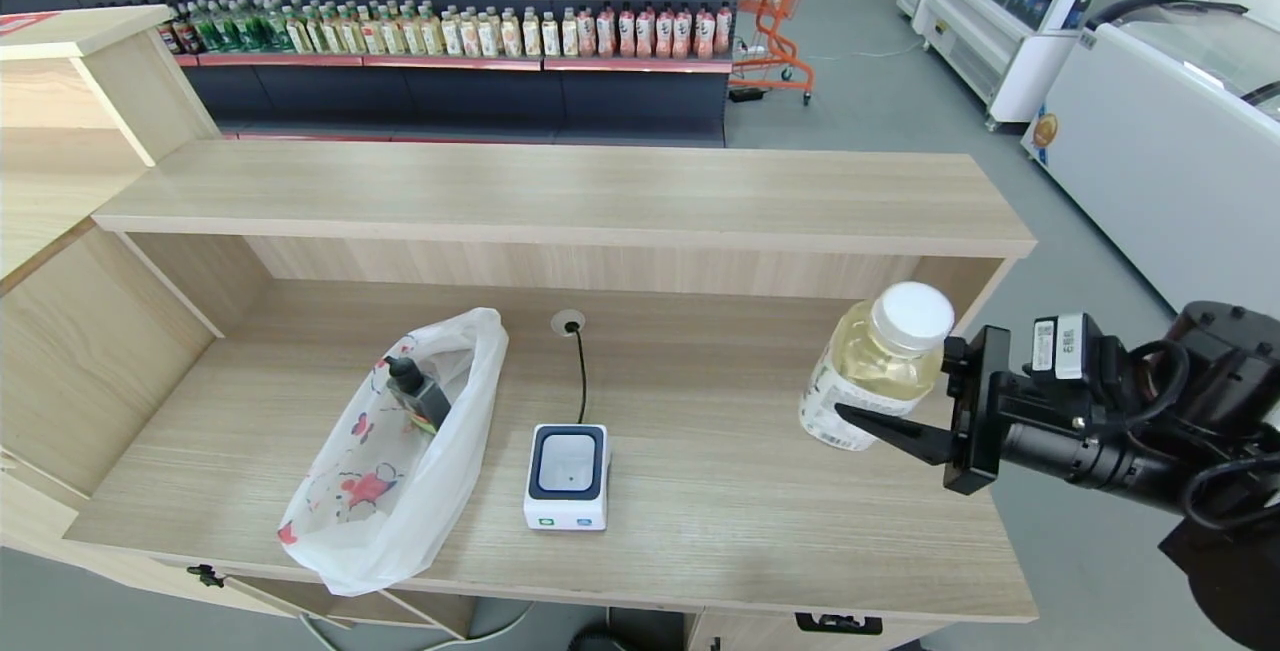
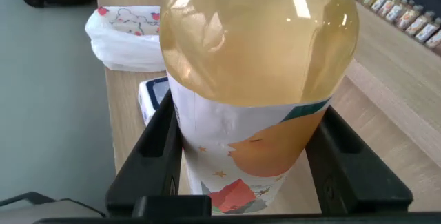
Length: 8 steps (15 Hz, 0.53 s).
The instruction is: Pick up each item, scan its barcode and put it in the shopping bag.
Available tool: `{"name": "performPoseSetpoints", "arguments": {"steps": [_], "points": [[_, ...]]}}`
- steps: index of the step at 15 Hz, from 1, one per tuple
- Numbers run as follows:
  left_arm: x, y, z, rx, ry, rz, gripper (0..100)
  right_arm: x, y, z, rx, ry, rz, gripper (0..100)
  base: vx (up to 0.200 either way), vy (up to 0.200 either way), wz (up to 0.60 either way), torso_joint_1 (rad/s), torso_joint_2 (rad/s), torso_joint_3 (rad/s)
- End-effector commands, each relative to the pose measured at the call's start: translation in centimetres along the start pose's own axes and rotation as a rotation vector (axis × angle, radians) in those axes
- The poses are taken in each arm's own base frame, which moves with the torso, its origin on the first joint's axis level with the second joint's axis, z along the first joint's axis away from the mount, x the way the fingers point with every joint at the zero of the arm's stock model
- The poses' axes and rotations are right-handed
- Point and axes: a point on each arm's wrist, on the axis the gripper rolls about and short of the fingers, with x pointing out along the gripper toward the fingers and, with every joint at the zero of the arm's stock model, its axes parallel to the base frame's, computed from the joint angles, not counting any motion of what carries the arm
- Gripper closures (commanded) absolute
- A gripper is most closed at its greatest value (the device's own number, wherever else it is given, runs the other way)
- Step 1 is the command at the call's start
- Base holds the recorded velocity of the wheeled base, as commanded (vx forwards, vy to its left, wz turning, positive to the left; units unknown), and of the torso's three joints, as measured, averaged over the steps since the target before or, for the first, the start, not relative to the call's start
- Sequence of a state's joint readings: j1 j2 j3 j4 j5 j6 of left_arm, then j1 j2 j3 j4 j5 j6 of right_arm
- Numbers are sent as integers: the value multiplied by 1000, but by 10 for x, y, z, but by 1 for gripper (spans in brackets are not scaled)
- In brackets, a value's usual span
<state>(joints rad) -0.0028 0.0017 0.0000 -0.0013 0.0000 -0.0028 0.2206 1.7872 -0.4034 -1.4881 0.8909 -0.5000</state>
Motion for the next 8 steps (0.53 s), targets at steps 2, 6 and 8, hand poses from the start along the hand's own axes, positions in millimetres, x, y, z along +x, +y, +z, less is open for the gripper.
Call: {"name": "performPoseSetpoints", "arguments": {"steps": [2, 6, 8], "points": [[0, 0, 0, 0, 0, 0, 0, 11, 5, -35, 11, 16, 41, 100, 0, 0, 0, 0, 0, 0], [0, 0, 0, 0, 0, 0, 0, 17, -3, -39, -45, 3, 35, 100, 0, 0, 0, 0, 0, 0], [0, 0, 0, 0, 0, 1, 0, 15, -4, -37, -69, 2, 31, 100, 0, 0, 0, 0, 0, 0]]}}
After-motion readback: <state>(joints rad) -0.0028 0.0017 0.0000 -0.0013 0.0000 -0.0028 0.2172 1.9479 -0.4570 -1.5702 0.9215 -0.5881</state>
